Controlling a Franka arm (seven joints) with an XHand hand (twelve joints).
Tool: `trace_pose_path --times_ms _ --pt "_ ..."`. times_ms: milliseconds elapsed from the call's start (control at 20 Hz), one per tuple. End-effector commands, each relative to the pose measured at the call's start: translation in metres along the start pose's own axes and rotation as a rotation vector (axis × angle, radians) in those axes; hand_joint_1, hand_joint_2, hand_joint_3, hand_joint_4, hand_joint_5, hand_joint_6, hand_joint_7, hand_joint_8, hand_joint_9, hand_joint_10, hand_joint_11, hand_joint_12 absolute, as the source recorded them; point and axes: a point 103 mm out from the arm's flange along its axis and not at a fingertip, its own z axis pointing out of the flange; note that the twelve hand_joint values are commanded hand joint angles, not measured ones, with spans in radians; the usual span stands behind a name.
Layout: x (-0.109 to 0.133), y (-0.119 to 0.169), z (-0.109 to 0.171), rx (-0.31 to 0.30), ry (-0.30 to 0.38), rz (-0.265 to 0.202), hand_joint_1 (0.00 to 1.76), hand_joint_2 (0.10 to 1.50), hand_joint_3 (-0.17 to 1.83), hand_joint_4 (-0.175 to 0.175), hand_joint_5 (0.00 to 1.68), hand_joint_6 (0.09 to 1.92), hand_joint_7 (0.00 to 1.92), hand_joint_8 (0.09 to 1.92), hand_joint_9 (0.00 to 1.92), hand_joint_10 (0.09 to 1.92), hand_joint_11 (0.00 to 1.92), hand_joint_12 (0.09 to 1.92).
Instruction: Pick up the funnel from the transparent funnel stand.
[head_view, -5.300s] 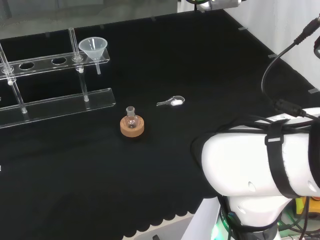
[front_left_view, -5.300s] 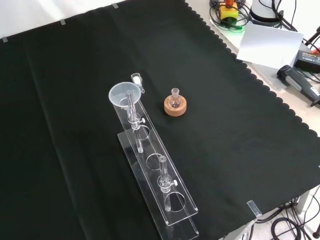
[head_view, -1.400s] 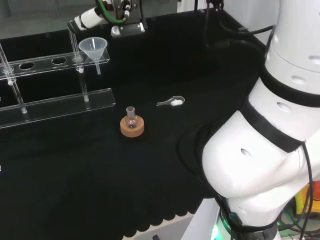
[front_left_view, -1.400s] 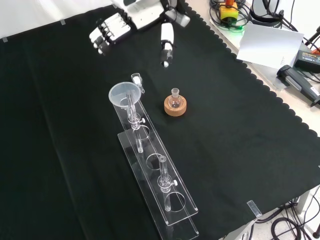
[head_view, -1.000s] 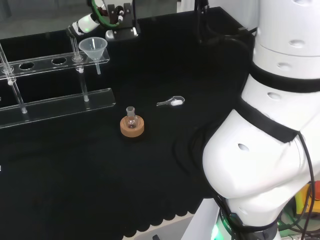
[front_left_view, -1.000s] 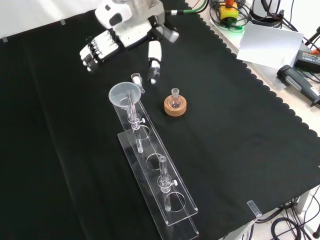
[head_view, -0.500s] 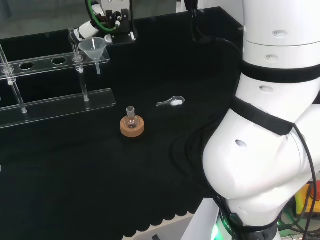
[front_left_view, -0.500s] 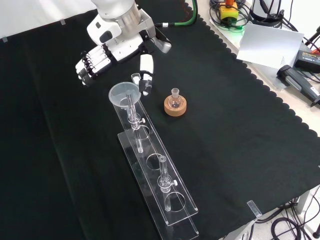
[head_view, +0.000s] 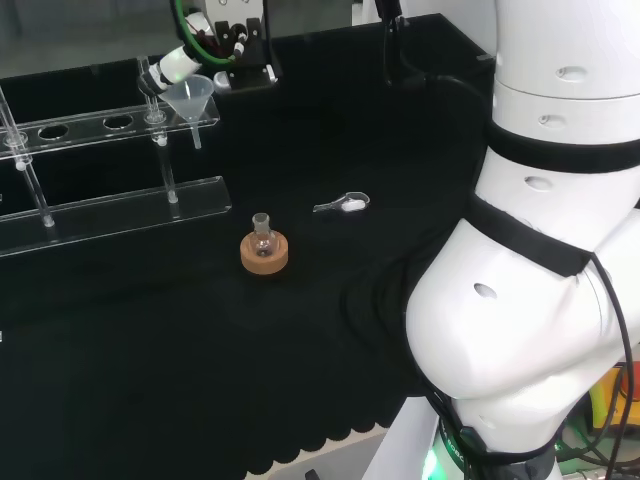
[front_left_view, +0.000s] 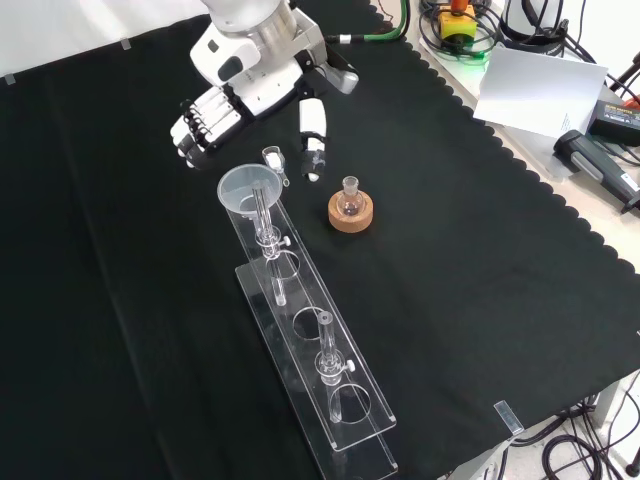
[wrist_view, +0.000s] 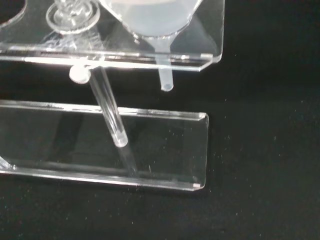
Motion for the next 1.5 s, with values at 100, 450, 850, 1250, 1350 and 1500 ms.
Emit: trace_pose_path --times_ms 100,450,850,1250,1350,1500 --pt "0.002 0.003 0.009 0.023 0.0 -0.009 0.31 0.65 0.06 -0.061 0.0 0.09 0.03 0.09 0.0 0.09 0.0 0.09" --pt "0.001 0.011 0.019 0.059 0.005 -0.002 0.33 0.65 0.06 -0.069 0.0 0.09 0.01 0.09 0.0 0.09 0.0 0.09" --pt "0.0 0.017 0.025 0.077 0.0 0.005 0.36 0.64 0.05 -0.054 0.0 0.09 0.0 0.09 0.0 0.09 0.0 0.09" --pt "-0.002 0.021 0.025 0.072 -0.003 0.011 0.38 0.65 0.05 -0.047 0.0 0.09 0.0 0.09 0.0 0.09 0.0 0.09" --pt "-0.003 0.022 0.025 0.071 -0.002 0.01 0.38 0.65 0.05 -0.051 0.0 0.09 0.0 0.09 0.0 0.09 0.0 0.09" --pt "-0.003 0.023 0.024 0.072 -0.002 0.008 0.39 0.65 0.05 -0.068 0.0 0.09 0.0 0.09 0.0 0.09 0.0 0.09"
